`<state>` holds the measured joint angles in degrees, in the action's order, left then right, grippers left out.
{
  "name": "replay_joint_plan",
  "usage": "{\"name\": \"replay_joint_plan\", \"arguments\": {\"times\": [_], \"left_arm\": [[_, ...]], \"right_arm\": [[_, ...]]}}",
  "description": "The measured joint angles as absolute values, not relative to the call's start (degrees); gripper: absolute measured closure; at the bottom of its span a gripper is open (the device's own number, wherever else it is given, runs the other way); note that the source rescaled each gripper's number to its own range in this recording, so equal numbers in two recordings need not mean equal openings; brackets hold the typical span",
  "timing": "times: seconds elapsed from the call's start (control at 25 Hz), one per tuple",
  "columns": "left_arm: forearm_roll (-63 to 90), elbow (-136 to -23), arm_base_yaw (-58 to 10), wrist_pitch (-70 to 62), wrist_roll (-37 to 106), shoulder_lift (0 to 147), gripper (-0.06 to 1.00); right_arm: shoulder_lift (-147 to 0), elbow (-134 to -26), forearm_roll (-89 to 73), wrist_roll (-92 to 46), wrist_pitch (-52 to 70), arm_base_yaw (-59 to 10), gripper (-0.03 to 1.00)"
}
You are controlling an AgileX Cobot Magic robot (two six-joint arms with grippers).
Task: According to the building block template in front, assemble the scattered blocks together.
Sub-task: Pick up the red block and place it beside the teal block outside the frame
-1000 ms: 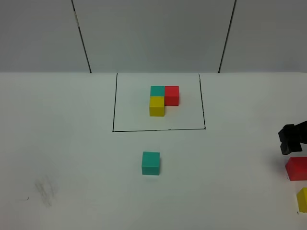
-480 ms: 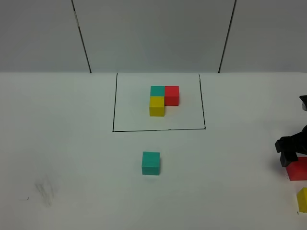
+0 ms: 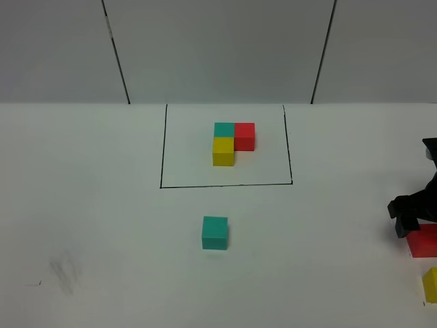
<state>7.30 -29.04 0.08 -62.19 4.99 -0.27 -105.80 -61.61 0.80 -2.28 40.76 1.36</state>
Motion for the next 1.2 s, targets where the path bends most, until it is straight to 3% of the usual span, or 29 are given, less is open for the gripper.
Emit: {"name": "replay_joint_plan", "arguments": {"times": [0.52,0.64,0.68,0.76,1.0,1.2], "left_arm": [[7.3,-29.0,0.1,-62.2,5.0,-0.3,0.21],[7.3,-29.0,0.1,-62.2,5.0,-0.3,0.21],[7.3,-29.0,0.1,-62.2,5.0,-0.3,0.21],[7.3,-29.0,0.1,-62.2,5.0,-0.3,0.21],[7.3,-29.0,0.1,-62.2,5.0,-0.3,0.21],[7.3,-29.0,0.1,-62.2,5.0,-0.3,0.21]], "right_arm": [[-110.6,-61.6,0.8,-2.3,39.0,1.4,0.33],[-110.8,-61.6,0.8,-2.3,39.0,1.4,0.54],[-110.8,-61.6,0.8,-2.3,39.0,1.4,0.64],[-110.8,-61.6,0.9,-2.3,38.9,1.4,0.96],[-110.6,-61.7,2.0,-3.8,40.6,1.4,0.97],[-106.8,-65.8,3.2,-6.8,49.5,1.1,0.97]]}}
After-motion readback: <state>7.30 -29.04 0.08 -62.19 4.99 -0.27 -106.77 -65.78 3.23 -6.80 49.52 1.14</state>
